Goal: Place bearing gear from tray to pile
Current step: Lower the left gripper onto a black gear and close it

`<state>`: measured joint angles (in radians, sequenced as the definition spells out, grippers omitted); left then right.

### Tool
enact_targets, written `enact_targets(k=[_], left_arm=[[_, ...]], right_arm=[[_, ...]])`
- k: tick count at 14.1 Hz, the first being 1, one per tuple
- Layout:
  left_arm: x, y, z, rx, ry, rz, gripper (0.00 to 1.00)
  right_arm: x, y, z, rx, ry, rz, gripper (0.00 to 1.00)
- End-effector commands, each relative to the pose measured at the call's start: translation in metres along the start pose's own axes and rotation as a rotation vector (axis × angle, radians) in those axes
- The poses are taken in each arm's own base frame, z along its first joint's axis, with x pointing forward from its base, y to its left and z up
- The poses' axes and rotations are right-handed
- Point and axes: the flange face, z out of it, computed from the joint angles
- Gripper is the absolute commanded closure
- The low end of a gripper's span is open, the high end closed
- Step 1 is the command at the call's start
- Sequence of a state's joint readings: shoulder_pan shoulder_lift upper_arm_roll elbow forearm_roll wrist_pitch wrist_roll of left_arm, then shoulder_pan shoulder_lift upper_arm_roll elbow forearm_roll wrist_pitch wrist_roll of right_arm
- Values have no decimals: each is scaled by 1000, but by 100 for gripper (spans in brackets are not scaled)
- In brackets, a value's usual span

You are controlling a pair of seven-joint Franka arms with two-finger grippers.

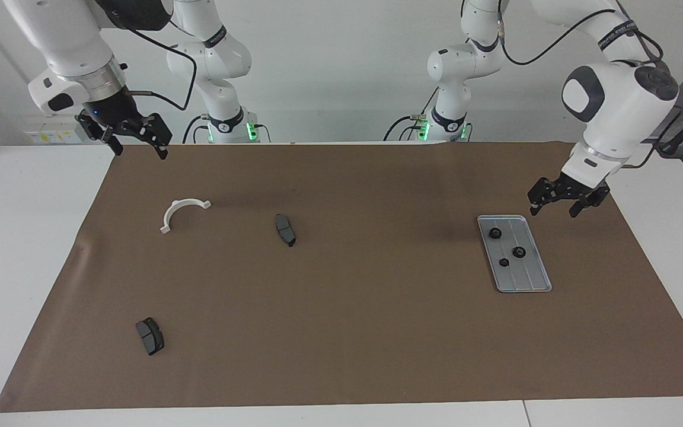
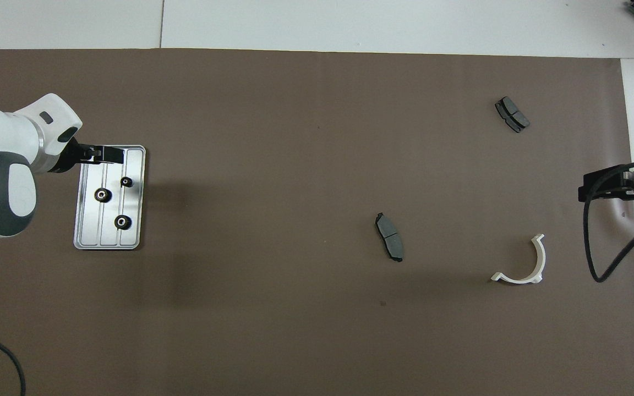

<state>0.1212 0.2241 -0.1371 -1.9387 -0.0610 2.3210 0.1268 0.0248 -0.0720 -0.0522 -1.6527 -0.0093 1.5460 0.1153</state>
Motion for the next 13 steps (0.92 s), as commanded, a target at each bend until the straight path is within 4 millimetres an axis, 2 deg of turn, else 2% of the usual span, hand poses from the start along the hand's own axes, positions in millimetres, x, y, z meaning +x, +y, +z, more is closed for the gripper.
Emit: enact_targets(k=[1, 3, 5, 8, 10, 13], left_arm=[[-1, -9, 18, -5, 8, -22, 0], [-2, -13, 27, -6, -7, -27, 1], [-6, -10, 32, -9, -26, -27, 11], [-13, -4, 41, -12, -46, -21, 34], [-16, -4, 46, -11, -52, -22, 42], [-20, -1, 56, -11, -68, -18, 44]], right_arm=[[-6, -1, -3, -7, 2, 14, 0], [-6, -1, -2, -7, 0, 14, 0], [-6, -1, -3, -7, 2, 14, 0], [-6, -1, -2, -7, 0, 12, 0], [-6, -1, -2, -7, 0, 14, 0], [-6, -1, -3, -7, 2, 14, 0]])
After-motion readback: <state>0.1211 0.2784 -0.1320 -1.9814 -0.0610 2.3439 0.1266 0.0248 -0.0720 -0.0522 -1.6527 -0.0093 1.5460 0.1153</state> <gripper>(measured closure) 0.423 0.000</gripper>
